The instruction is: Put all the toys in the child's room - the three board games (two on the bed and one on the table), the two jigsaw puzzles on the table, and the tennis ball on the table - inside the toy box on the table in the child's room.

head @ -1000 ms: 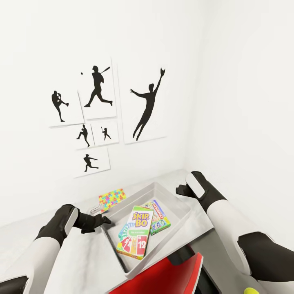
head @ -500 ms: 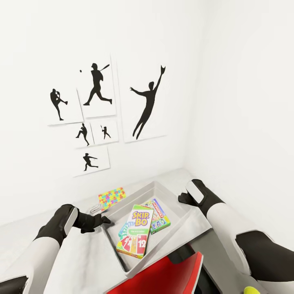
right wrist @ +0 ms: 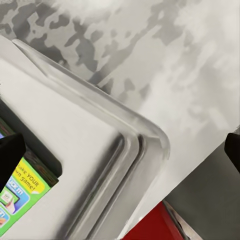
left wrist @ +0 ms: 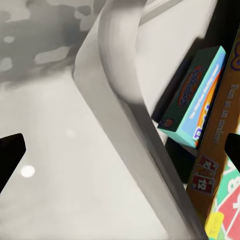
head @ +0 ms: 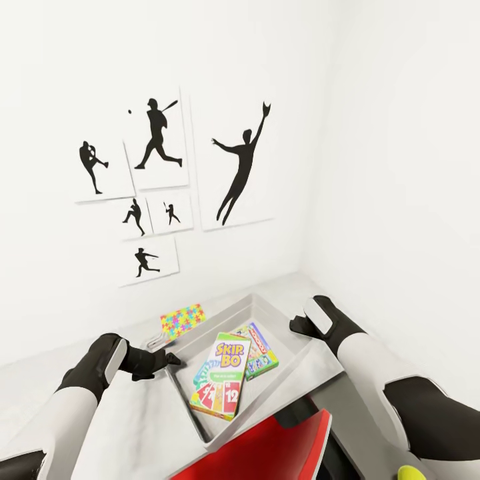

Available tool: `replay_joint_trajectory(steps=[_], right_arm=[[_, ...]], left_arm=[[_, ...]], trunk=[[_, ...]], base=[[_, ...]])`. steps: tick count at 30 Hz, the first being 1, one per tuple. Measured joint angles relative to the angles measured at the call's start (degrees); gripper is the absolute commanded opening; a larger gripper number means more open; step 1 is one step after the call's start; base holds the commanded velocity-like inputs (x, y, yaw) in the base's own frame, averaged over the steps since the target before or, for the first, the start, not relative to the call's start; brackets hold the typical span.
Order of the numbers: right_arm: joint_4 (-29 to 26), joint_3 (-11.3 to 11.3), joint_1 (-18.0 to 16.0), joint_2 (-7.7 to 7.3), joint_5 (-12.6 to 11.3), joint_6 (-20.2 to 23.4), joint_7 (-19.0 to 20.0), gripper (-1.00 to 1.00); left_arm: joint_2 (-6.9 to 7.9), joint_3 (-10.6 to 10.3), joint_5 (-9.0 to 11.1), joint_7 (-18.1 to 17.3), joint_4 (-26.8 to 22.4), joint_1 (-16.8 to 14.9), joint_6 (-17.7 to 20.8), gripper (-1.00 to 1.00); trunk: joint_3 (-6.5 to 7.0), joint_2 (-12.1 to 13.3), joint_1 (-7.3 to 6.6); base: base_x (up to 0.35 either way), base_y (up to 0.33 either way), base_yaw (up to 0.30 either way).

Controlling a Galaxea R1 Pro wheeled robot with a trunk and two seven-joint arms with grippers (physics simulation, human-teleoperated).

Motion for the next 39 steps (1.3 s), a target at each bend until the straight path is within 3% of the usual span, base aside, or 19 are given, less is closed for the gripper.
replay_joint_trajectory(steps=[14,28,39], right_arm=[[3.29,0.05,0.17,1.26,0.05,-2.66,0.06,1.00],[5.28,-0.02,0.59,1.30,-0.02,-4.61,0.24,1.00],[5.25,-0.01,0.82,1.13,0.12,-4.64,4.04,1.00]], left_arm=[[-0.02,0.00,0.00,0.00,0.00,0.00,0.00,1.00],[-0.05,-0.03,0.00,0.00,0.00,0.00,0.00,1.00],[0.00,-0.01,0.00,0.00,0.00,0.00,0.00,1.00]], trunk=[[-0.67,0.00,0.00],[-1.36,0.00,0.00],[-1.78,-0.01,0.00]], base=[[0.000,0.000,0.000],[0.000,0.000,0.000],[0.000,0.000,0.000]])
